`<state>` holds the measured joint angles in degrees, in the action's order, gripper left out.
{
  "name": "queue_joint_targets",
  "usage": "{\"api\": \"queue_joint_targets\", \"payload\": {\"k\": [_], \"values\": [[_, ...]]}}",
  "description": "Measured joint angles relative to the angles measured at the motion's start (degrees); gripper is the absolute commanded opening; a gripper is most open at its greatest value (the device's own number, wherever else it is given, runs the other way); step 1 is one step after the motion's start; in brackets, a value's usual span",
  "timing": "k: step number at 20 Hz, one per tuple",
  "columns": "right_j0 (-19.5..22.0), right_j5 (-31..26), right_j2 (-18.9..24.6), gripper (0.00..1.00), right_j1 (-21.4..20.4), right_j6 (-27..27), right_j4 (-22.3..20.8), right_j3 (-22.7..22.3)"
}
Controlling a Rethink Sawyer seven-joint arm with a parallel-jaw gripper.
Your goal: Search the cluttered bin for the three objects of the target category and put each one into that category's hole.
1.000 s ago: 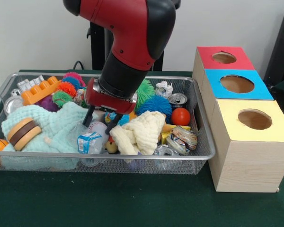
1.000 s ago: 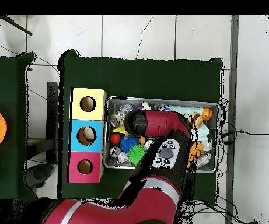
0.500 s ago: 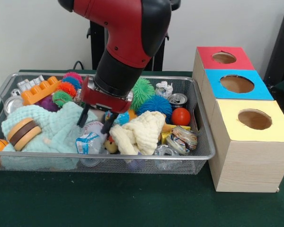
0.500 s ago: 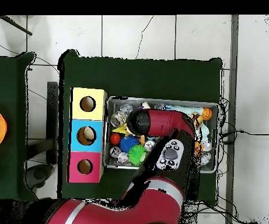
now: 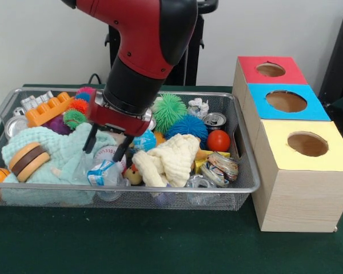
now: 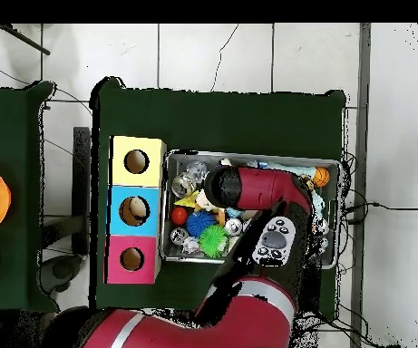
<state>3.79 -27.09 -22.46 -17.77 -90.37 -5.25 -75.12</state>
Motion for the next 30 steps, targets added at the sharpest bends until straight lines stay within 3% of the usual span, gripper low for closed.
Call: {"api": "queue_joint_targets", "payload": {"k": [14,30], "values": [[0.94,-0.43,0.59,1.00,1.50,0.01,0.02,1.89],[4.21,-6.60,4.71,1.00,1.36,0.01,-0.02,4.33]]}}
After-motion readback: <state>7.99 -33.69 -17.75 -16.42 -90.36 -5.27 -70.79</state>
